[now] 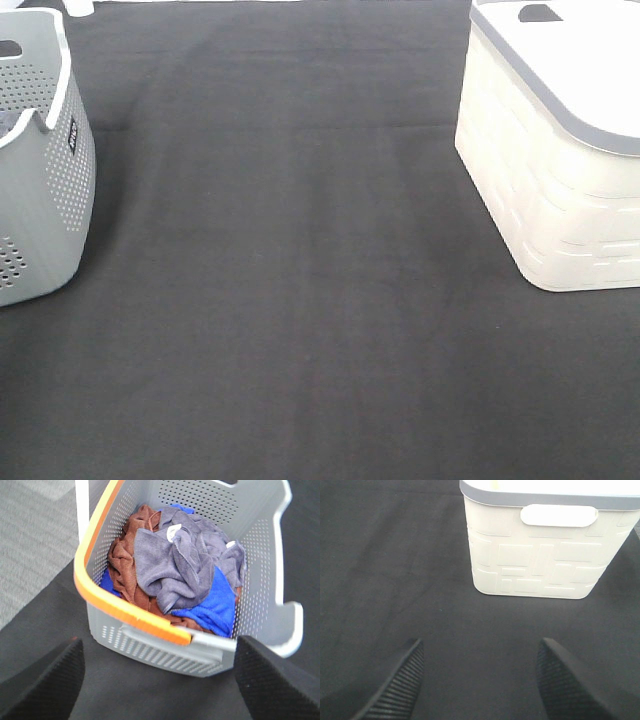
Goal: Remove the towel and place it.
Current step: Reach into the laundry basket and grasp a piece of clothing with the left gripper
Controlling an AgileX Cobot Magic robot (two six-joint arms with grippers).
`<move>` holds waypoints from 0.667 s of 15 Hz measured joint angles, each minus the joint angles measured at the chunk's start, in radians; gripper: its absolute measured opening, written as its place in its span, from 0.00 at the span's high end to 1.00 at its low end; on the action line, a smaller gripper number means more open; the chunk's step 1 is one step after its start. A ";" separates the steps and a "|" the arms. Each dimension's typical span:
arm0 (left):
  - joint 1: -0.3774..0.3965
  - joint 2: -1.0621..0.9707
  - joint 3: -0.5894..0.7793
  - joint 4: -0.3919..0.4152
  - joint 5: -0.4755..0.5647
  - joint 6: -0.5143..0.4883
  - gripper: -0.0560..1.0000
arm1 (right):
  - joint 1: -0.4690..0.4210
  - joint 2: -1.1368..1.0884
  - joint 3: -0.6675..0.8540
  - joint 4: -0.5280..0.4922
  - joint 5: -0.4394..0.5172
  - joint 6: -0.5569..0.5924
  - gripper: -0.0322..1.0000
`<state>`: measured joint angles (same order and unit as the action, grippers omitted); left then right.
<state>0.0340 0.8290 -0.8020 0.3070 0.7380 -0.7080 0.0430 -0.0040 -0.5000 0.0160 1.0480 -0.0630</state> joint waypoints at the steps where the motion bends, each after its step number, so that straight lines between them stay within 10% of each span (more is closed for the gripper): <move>1: 0.000 0.069 -0.034 0.007 -0.005 -0.031 0.23 | 0.000 0.000 0.000 0.000 0.000 0.000 0.34; 10: 0.000 0.612 -0.422 0.006 0.033 -0.062 0.23 | 0.000 0.000 0.000 0.000 0.000 0.000 0.34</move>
<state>0.0340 1.4410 -1.2240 0.3130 0.7710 -0.7700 0.0430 -0.0040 -0.5000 0.0160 1.0480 -0.0630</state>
